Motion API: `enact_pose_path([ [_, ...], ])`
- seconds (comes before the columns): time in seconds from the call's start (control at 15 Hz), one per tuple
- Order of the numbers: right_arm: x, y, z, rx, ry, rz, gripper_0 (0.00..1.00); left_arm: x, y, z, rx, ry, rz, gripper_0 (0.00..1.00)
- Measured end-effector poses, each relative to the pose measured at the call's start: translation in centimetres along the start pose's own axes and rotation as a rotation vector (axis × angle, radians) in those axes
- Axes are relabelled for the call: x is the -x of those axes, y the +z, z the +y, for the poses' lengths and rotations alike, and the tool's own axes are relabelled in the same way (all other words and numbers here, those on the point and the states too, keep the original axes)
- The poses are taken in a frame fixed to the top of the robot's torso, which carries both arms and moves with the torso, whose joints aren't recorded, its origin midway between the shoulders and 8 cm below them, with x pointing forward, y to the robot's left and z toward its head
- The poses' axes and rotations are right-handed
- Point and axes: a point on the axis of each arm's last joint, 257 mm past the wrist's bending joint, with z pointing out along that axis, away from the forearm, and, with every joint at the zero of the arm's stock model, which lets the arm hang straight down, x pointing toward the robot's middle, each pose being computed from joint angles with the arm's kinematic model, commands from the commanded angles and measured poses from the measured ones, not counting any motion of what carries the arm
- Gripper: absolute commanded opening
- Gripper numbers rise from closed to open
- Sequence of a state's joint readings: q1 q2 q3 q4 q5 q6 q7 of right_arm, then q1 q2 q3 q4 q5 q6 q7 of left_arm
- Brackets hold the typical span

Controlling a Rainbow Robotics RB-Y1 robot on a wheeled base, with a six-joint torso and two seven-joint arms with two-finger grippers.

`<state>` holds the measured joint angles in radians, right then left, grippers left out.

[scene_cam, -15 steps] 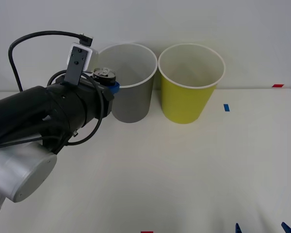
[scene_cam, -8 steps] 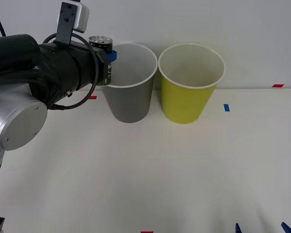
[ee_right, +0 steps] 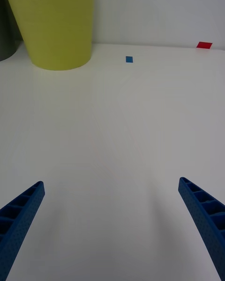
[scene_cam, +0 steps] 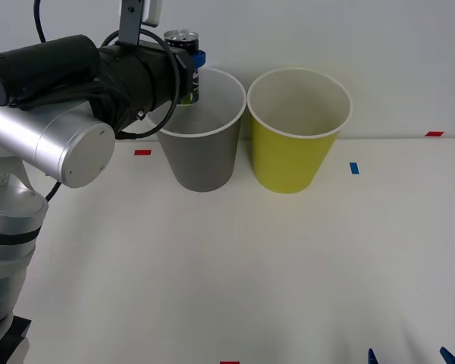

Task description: Put cans in the gray bin and PET bottles in the light green bin.

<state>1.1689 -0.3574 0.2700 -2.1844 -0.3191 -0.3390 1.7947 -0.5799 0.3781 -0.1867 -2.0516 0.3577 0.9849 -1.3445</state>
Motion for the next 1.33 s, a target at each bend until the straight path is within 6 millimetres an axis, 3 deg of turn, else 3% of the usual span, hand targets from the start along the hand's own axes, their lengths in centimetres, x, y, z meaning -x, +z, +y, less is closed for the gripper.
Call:
enact_pose_path([
  [0.2,0.0,0.0,0.0,0.000,0.000,0.000,1.00,0.0,2.2,-0.6,-0.021,0.007,-0.030,0.00],
  [0.73,0.0,0.0,0.0,0.000,0.000,0.000,1.00,-0.7,4.7,1.1,0.017,0.057,-0.062,0.00],
  [1.27,0.0,0.0,0.0,0.000,0.000,0.000,1.00,-0.6,5.8,0.9,0.018,0.060,-0.067,0.00],
  [1.33,0.0,0.0,0.0,0.000,0.000,0.000,1.00,-0.6,5.9,1.0,0.020,0.061,-0.068,0.09],
])
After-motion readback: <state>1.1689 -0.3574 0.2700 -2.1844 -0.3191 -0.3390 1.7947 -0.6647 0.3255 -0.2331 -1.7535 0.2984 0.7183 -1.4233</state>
